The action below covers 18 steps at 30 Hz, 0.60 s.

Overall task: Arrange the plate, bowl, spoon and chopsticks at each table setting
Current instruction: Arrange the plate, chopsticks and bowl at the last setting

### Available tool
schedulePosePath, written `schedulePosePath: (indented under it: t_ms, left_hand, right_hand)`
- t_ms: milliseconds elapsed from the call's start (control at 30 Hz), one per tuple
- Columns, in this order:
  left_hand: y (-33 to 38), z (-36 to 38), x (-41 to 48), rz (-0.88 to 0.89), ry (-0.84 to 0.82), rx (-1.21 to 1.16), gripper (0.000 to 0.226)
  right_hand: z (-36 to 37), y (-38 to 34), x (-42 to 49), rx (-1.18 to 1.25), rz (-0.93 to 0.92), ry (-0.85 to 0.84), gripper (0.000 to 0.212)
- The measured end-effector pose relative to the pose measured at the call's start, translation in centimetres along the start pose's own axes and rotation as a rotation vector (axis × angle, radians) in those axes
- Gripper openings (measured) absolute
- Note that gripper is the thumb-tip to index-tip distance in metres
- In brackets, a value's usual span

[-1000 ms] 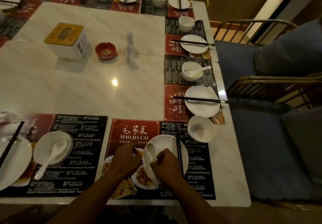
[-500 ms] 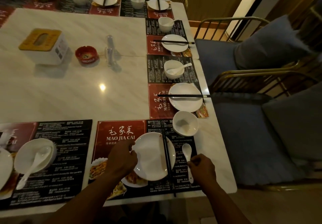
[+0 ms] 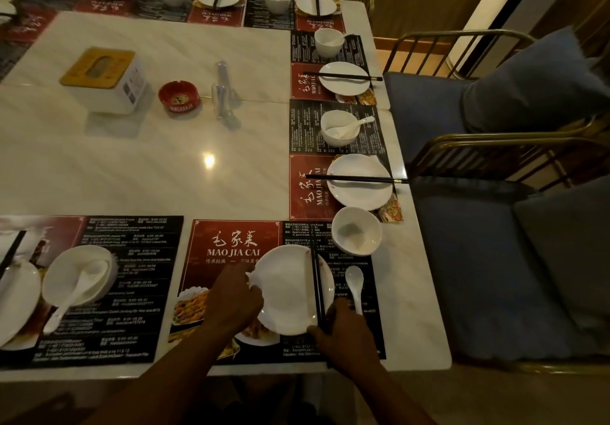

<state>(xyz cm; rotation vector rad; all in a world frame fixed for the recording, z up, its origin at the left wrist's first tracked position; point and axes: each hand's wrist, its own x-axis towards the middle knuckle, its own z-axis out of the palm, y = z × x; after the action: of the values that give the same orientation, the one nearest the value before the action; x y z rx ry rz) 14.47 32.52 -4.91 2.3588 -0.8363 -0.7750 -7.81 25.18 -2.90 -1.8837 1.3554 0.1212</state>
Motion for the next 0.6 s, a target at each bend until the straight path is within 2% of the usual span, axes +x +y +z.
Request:
schedulePosePath:
  t_ms: [267, 433, 600]
  left_hand:
    - [-0.3, -0.2, -0.4, 0.008, -0.02, -0.064, 0.04]
    - [-0.1, 0.0, -0.5, -0.026, -0.069, -0.066, 0.041]
    - [0.0, 0.3, -0.6, -0.041, -0.07, -0.05, 0.043]
  right_hand:
    - [-0.6, 1.1, -0.1, 0.114, 0.057, 0.01, 0.031]
    - [-2.1, 3.3, -0.6, 0.129, 0.158, 0.088, 0.033]
    - [-1.8, 4.4, -1.0, 0.078, 0.179, 0.09, 0.032]
